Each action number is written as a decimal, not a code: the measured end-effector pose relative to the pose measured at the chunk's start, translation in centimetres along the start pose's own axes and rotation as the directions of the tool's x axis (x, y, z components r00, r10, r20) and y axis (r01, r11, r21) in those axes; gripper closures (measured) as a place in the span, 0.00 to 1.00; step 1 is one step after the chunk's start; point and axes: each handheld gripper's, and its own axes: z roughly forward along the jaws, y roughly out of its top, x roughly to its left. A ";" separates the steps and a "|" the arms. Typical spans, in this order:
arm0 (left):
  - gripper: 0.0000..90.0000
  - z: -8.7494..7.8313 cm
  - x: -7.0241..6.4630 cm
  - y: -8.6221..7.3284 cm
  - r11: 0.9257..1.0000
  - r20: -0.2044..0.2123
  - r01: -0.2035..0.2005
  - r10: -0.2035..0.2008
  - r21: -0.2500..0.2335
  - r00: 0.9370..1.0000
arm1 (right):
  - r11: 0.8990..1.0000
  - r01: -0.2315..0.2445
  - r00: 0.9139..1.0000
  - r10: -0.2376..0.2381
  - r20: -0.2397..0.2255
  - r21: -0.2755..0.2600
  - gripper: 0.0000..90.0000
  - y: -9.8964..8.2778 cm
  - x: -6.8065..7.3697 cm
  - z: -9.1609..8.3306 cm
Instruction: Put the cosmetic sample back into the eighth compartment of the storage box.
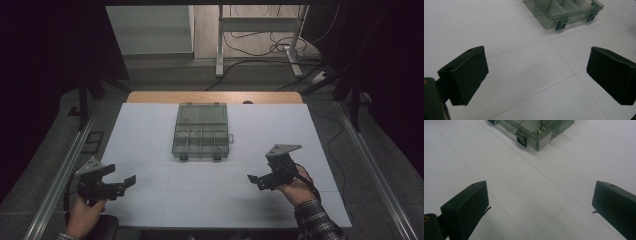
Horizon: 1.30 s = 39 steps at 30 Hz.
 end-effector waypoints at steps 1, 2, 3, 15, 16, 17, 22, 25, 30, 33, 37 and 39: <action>0.05 0.0 0.0 0.0 1.000 0.000 0.001 -0.001 0.000 1.000 | 1.000 -0.002 1.000 0.002 0.003 -0.002 0.01 -0.1 0.0 -0.1; 0.05 0.0 0.0 0.0 1.000 0.000 0.001 -0.001 0.000 1.000 | 1.000 -0.004 1.000 0.004 0.004 -0.005 0.01 -0.3 -0.1 -0.2; 0.05 0.0 0.0 0.0 1.000 0.000 0.001 -0.001 0.000 1.000 | 1.000 -0.006 1.000 0.006 0.006 -0.008 0.01 -0.4 -0.2 -0.4; 0.05 0.0 0.0 0.0 1.000 -0.001 0.003 -0.003 0.000 1.000 | 1.000 -0.023 0.999 0.024 0.040 -0.016 0.01 -1.7 -0.5 -1.6; 0.05 0.0 0.0 0.0 1.000 -0.001 0.003 -0.003 0.000 1.000 | 0.999 -0.026 0.999 0.027 0.042 -0.019 0.01 -1.8 -0.5 -1.7; 0.05 0.0 0.0 0.0 1.000 -0.001 0.003 -0.003 0.001 1.000 | 0.999 -0.027 0.999 0.028 0.047 -0.018 0.01 -1.9 -0.6 -1.8; 0.05 0.0 0.0 0.0 1.000 -0.002 0.003 -0.003 0.001 1.000 | 0.999 -0.029 0.997 0.031 0.064 -0.032 0.01 -2.4 -0.6 -2.3; 0.05 0.0 0.0 0.0 1.000 -0.003 0.003 -0.003 0.001 1.000 | 0.999 -0.029 0.997 0.032 0.076 -0.038 0.01 -2.7 -0.7 -2.7; 0.05 0.0 0.0 0.0 1.000 -0.006 0.001 -0.001 0.001 1.000 | 0.998 -0.037 0.995 0.041 0.090 -0.043 0.00 -3.4 -0.9 -3.2; 0.05 0.0 -0.1 0.0 1.000 -0.007 -0.001 0.001 -0.002 1.000 | 0.997 -0.047 0.993 0.053 0.101 -0.055 0.00 -3.7 -1.0 -3.7; 0.05 0.0 -0.2 0.0 1.000 -0.010 -0.011 0.011 0.001 1.000 | 0.995 -0.064 0.991 0.073 0.115 -0.076 0.00 -4.2 -1.1 -4.4; 0.05 0.0 -0.2 0.0 1.000 -0.010 -0.014 0.014 0.002 1.000 | 0.994 -0.070 0.989 0.080 0.124 -0.084 0.00 -4.5 -1.1 -4.7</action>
